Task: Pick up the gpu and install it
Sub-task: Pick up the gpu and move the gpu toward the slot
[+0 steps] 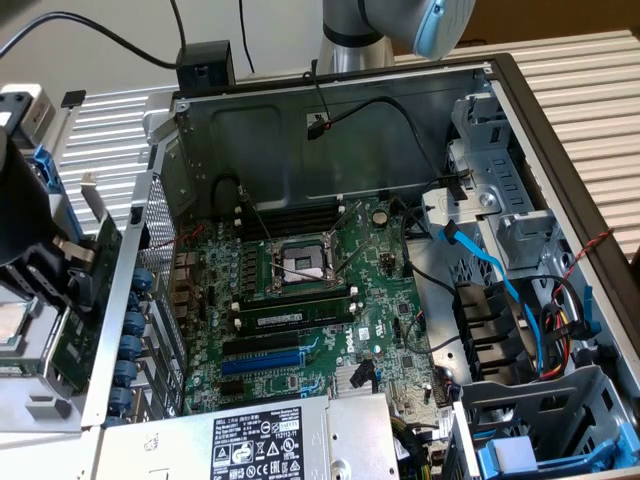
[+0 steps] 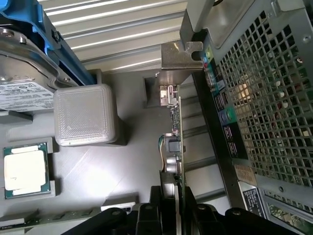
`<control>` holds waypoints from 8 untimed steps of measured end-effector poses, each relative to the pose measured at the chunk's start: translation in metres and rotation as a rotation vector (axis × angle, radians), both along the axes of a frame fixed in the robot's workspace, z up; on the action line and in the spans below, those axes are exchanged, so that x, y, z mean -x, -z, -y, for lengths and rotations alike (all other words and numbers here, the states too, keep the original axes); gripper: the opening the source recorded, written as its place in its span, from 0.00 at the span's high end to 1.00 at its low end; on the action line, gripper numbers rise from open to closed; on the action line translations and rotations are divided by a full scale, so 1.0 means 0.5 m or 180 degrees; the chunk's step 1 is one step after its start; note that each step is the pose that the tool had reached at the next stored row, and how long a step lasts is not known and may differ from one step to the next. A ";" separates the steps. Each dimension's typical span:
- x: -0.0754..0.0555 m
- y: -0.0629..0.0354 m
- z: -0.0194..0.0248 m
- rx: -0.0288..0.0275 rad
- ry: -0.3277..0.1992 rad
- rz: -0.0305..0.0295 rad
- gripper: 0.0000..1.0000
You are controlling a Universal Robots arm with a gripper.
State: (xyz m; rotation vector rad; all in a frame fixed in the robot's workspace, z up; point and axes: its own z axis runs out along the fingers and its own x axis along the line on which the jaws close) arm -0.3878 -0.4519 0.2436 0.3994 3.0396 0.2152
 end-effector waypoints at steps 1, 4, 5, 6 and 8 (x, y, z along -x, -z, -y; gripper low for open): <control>0.000 -0.003 0.0005 0.0000 0.0001 -0.0004 0.71; 0.000 -0.027 0.0046 0.0000 0.0005 -0.0010 0.71; 0.000 -0.036 0.0069 -0.0001 0.0006 -0.0011 0.71; 0.000 -0.045 0.0093 0.0000 0.0007 -0.0012 0.71; 0.000 -0.061 0.0138 0.0000 0.0011 -0.0013 0.71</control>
